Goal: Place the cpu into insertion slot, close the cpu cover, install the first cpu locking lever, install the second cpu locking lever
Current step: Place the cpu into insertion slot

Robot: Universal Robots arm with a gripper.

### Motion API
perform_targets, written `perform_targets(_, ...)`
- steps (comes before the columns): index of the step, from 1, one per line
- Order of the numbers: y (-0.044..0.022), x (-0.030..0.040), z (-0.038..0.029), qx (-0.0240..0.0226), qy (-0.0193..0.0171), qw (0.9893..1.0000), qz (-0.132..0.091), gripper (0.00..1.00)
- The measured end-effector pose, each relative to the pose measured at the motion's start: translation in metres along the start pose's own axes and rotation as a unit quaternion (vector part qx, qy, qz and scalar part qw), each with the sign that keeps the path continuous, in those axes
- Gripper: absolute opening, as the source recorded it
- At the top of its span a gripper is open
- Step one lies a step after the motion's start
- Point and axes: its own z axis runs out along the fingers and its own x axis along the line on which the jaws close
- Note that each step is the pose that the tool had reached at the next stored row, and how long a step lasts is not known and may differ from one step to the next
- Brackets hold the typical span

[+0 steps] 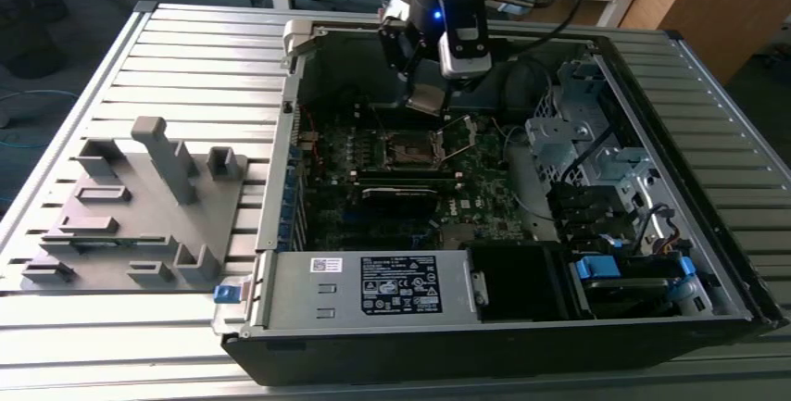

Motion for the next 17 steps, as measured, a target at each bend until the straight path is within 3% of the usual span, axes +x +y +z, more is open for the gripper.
perform_targets(3,-0.0001,0.0000,0.0006,-0.0004,-0.0025,0.9996,0.027,0.54)
perform_targets(6,-0.0001,0.0000,0.0012,-0.0010,-0.0051,0.9985,0.054,0.54)
perform_targets(9,-0.0002,0.0000,0.0019,-0.0015,-0.0076,0.9967,0.081,0.54)
perform_targets(13,-0.0003,0.0000,0.0025,-0.0021,-0.0109,0.9931,0.116,0.54)
perform_targets(17,-0.0003,0.0000,0.0025,-0.0022,-0.0113,0.9927,0.120,0.54)
